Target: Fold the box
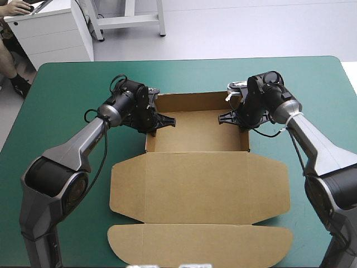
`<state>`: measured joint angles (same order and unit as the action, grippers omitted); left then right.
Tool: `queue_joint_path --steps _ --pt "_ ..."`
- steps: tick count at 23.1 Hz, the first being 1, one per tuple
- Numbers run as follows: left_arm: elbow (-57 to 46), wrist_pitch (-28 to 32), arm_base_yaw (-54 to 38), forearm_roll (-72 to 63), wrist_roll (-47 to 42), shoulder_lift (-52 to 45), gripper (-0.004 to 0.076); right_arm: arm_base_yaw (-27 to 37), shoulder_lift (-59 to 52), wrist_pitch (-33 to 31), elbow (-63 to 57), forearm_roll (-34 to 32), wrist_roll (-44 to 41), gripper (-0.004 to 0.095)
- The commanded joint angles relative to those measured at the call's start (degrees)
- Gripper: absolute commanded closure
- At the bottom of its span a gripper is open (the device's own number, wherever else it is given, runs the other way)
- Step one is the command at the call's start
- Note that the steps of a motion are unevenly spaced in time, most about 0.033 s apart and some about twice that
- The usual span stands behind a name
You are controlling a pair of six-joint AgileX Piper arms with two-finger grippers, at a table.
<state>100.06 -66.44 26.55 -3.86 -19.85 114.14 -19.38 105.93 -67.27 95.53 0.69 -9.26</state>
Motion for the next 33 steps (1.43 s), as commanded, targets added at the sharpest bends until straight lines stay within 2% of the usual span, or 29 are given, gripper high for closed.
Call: queue_joint_path --steps 1,4,6,7,8,11,18,24,27,28,29,30,31,33 --pt "1.2 0.7 0.2 2.0 2.1 -2.3 0.0724 0.2 -3.4 2.3 1.7 1.0 4.4 0.0918" --pt "1.2 0.8 0.2 0.7 4.9 -2.3 0.0659 0.2 -3.4 1.8 1.7 1.1 4.7 0.0837" --pt "1.2 0.8 0.2 0.6 5.1 -2.3 0.0548 0.2 -3.4 1.4 1.7 1.1 4.7 0.0662" --pt "1.2 0.8 0.2 0.6 5.4 -2.3 0.045 0.2 -3.4 1.3 1.7 1.1 4.4 0.0486" --pt "1.2 0.4 0.2 0.4 5.4 -2.3 0.0386 0.2 -3.4 1.1 1.7 1.1 4.1 0.0345" --pt "1.2 -0.1 0.2 0.4 5.4 -2.3 0.0292 0.2 -3.4 1.1 1.7 1.1 4.1 0.0135" --pt "4.4 -2.6 0.2 0.9 5.7 -2.3 0.029 0.2 -3.4 1.6 2.7 -0.2 2.6 0.0126" --pt "15.4 -7.2 0.2 4.8 5.7 -2.4 0.029 0.2 -3.4 -1.6 10.7 -5.3 0.3 0.0126" --pt "19.0 -7.2 0.2 5.4 5.7 -3.7 0.0325 0.2 -3.6 -4.6 14.8 -5.7 0.2 0.0126" --pt "20.4 -7.2 0.2 6.0 6.9 -5.0 0.0423 0.2 -4.7 -4.6 15.2 -5.3 0.2 0.0126" --pt "20.4 -7.2 0.2 6.2 7.9 -5.7 0.0477 0.2 -5.3 -4.6 15.2 -5.0 0.2 0.0126" --pt "20.1 -7.2 0.2 6.8 9.3 -7.8 0.0637 0.2 -7.1 -4.6 14.5 -4.9 0.3 0.0126" --pt "19.1 -7.2 0.2 6.2 9.8 -10.2 0.0728 0.2 -9.1 -4.6 12.6 -4.8 1.8 0.0126" --pt "15.3 -7.2 0.2 4.7 9.8 -15.5 0.0728 0.2 -12.9 -4.6 7.8 -4.8 1.8 0.0126"
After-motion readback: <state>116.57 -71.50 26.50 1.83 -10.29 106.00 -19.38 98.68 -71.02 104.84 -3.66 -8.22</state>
